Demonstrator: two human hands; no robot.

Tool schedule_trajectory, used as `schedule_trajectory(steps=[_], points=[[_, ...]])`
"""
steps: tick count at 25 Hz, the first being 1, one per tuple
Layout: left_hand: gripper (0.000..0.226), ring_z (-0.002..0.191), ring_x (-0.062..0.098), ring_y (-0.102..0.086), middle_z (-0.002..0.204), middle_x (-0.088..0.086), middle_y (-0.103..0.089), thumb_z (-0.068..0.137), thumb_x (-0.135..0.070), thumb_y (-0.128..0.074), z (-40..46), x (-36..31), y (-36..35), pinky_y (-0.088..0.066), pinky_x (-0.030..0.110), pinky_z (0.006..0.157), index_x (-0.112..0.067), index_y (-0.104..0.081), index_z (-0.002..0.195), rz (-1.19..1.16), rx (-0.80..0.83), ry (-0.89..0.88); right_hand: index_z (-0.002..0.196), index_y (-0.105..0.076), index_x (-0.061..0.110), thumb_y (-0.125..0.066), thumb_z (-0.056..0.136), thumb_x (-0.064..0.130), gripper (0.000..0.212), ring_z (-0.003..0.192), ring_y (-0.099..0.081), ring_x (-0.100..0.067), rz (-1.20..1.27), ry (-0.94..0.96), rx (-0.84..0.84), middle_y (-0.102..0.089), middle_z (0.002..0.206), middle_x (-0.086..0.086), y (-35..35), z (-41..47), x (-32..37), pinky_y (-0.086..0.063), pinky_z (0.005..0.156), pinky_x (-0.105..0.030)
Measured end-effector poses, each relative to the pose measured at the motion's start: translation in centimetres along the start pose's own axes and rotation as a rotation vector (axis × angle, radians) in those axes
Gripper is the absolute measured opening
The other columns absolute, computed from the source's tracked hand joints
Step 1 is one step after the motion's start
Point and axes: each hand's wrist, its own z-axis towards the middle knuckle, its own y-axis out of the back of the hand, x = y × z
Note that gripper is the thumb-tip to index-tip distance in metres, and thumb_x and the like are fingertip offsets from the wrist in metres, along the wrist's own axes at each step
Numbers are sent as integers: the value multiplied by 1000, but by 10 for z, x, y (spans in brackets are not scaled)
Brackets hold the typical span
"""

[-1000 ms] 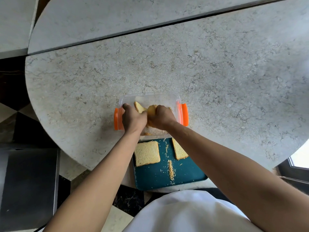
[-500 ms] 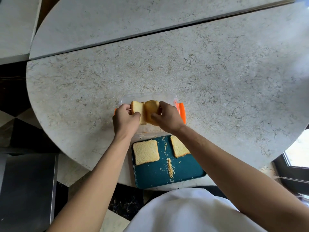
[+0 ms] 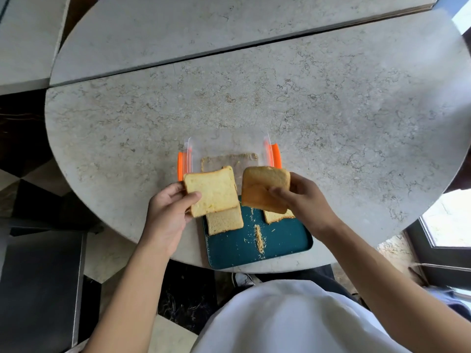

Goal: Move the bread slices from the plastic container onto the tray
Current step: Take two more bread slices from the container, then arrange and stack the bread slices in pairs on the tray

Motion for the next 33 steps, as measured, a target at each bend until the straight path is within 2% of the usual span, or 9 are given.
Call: schedule_trajectory(steps=[6,12,14,17,19,20,22,27,33], points=[[25,91,28,-74,98,15,-77,86,8,-64,-21,88,13,-61,38,67,-2,-66,108,86,-5,264,99,-69,15,-68,90,13,9,83,-66,-20,-217,-160,-11,-73,96,-15,14,-23,-67,-52,70,-30],[27,89,31,-74,98,17,-76,84,7,-64,-11,141,5,-57,56,85,-3,-67,109,182,-115,438,95,-64,12,-65,86,18,10,84,-65,-32,-449,-270,-43,-69,90,-14,24,-14,-108,-52,68,-42],[27,90,32,-73,98,16,-75,83,6,-65,-9,145,1,-56,56,88,-4,-67,108,211,-143,434,104,-63,11,-64,87,21,19,90,-65,-33,-537,-283,-60,-69,94,-13,25,-12,-114,-53,73,-44],[34,92,28,-71,99,11,-73,82,-1,-69,-8,144,-2,-56,50,89,-5,-64,116,316,-161,395,127,-56,11,-63,89,26,42,92,-62,-26,-656,-275,-94,-68,109,-11,27,-12,-117,-49,69,-35],[38,87,20,-69,93,3,-71,82,-6,-70,-11,139,-3,-57,39,78,-5,-61,118,387,-151,364,136,-52,11,-63,89,29,51,91,-61,-24,-721,-250,-112,-68,114,-12,28,-11,-117,-45,68,-30],[42,84,14,-67,89,-4,-68,81,-9,-70,-14,136,-3,-54,33,72,-7,-58,121,441,-149,347,136,-52,10,-61,89,31,52,91,-62,-25,-757,-233,-125,-69,114,-13,28,-11,-116,-45,68,-30],[54,86,9,-61,90,-15,-61,81,-19,-70,-18,131,1,-48,31,75,-14,-51,131,549,-129,319,135,-54,9,-56,91,34,51,95,-64,-28,-841,-196,-163,-70,114,-12,26,-9,-113,-45,71,-31],[58,104,17,-59,120,-2,-64,80,-31,-67,-17,120,15,-45,33,86,-19,-50,134,627,-102,306,133,-58,10,-56,92,32,46,104,-65,-29,-954,-89,-178,-65,125,-11,19,-2,-97,-51,83,-35],[44,102,13,-61,126,1,-65,87,-21,-62,5,107,6,-45,29,88,-17,-53,130,583,-168,186,113,-66,8,-58,91,23,28,89,-64,-24,-889,121,59,-65,106,-6,-36,21,-76,-50,72,-31]])
